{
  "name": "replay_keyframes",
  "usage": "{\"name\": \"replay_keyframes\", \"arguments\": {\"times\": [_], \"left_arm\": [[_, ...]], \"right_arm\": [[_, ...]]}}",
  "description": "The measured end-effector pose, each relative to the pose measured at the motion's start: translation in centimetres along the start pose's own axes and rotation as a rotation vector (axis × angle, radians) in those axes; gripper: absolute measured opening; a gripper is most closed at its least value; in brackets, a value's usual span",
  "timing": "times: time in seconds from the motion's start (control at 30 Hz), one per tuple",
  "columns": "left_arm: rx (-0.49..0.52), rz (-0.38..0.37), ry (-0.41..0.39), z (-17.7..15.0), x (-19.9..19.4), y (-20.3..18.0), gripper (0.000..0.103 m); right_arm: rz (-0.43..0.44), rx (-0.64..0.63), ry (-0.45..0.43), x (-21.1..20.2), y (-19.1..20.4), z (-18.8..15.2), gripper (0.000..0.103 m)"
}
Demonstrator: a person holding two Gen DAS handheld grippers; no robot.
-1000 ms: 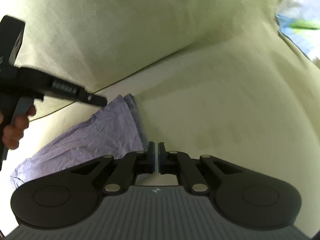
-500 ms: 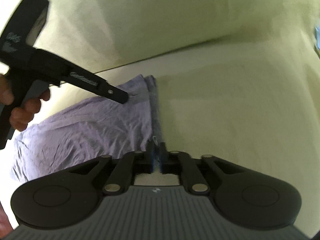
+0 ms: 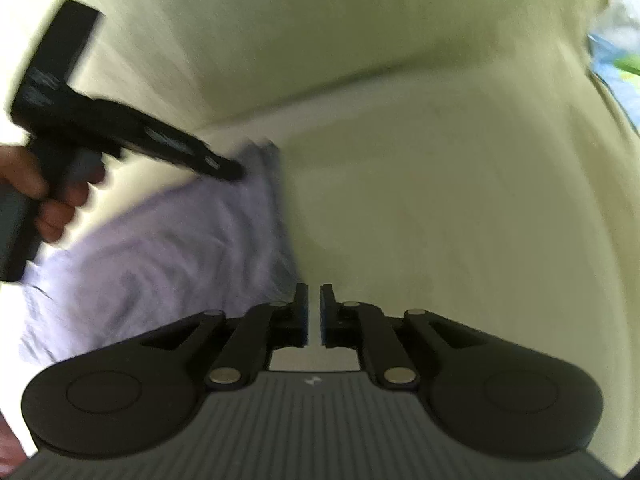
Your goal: Fold clothes
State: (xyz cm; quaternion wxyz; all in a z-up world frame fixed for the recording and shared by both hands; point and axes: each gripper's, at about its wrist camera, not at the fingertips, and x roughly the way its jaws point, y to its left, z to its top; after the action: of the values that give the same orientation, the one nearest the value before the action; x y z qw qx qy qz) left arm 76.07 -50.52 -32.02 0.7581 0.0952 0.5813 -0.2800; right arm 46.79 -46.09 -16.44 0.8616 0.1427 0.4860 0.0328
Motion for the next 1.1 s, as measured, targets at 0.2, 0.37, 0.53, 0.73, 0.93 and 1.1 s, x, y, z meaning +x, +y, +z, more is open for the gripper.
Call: {"name": "replay_keyframes", "arguments": {"times": [0.2, 0.37, 0.53, 0.73, 0.93, 1.1], "left_arm": [[-0.003, -0.007, -0.002, -1.2, -1.6, 1.3, 0.012], [-0.003, -0.016, -0.005, -3.9, -5.6, 5.2, 0.012], [0.007, -0.010, -0.008, -5.4, -8.2, 7.7, 0.012], [0.029, 0.006, -0.010, -5.3, -7.8, 6.5, 0.015], [0.023, -0.004, -0.005, -5.8, -8.8, 7.7, 0.015], [0.019, -0.007, -0.012, -7.9, -11.9, 11.0, 0.016]], "right_arm": [[0.036, -0.094, 0.018, 1.7, 1.0, 0.7, 0.006], [0.006, -0.112, 0.033, 0.6, 0.9, 0.1, 0.000], [-0.035, -0.055, 0.064, 0.7, -1.3, -1.5, 0.000], [-0.002, 0.050, 0.033, -0.5, -0.9, -1.2, 0.018], [-0.025, -0.010, -0.012, 0.5, 1.1, -0.7, 0.016], [0.032, -0.048, -0.006, 1.6, 0.7, -0.7, 0.000]]}}
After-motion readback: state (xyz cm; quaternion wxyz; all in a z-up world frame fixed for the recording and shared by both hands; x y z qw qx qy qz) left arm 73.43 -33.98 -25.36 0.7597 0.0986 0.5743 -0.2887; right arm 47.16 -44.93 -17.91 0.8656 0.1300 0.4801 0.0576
